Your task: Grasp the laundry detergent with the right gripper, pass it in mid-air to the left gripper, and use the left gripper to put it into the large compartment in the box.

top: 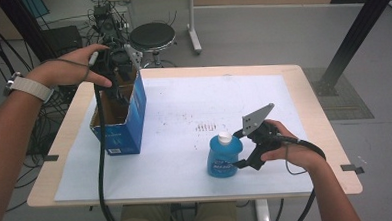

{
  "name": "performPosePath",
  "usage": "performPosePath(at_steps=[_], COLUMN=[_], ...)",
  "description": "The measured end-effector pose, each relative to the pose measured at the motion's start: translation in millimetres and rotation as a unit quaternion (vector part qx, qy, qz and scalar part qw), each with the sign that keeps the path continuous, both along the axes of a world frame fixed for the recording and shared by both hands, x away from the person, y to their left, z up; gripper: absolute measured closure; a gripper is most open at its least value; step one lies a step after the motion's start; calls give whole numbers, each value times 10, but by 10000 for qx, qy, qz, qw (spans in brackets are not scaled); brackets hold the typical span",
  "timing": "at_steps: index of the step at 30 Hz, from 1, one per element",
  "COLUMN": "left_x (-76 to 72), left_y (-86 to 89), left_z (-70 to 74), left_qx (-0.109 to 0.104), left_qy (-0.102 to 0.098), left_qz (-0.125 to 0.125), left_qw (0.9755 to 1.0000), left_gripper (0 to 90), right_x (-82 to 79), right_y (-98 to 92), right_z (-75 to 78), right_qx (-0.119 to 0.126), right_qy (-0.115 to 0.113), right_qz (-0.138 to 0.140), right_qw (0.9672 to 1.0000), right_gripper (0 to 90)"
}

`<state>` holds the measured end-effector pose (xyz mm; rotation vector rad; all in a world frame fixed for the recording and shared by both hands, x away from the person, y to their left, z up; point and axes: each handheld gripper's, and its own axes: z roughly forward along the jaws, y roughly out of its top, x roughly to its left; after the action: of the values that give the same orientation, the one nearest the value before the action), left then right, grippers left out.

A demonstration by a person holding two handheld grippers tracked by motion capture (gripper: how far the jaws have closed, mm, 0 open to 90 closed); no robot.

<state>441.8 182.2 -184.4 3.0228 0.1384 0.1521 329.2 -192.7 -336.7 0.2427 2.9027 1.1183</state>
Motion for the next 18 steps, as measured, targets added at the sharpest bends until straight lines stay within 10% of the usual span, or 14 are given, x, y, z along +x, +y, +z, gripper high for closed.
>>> performPosePath(at_steps=[18], left_x=[2], left_y=[1], left_z=[-1], left_qx=[-19], left_qy=[-2], left_qz=[4], left_qw=[10000], left_gripper=[113], right_x=[2], right_y=[-2], right_z=[-10], right_qx=[11], right_qy=[-8], right_qz=[4], right_qw=[10000], right_gripper=[69])
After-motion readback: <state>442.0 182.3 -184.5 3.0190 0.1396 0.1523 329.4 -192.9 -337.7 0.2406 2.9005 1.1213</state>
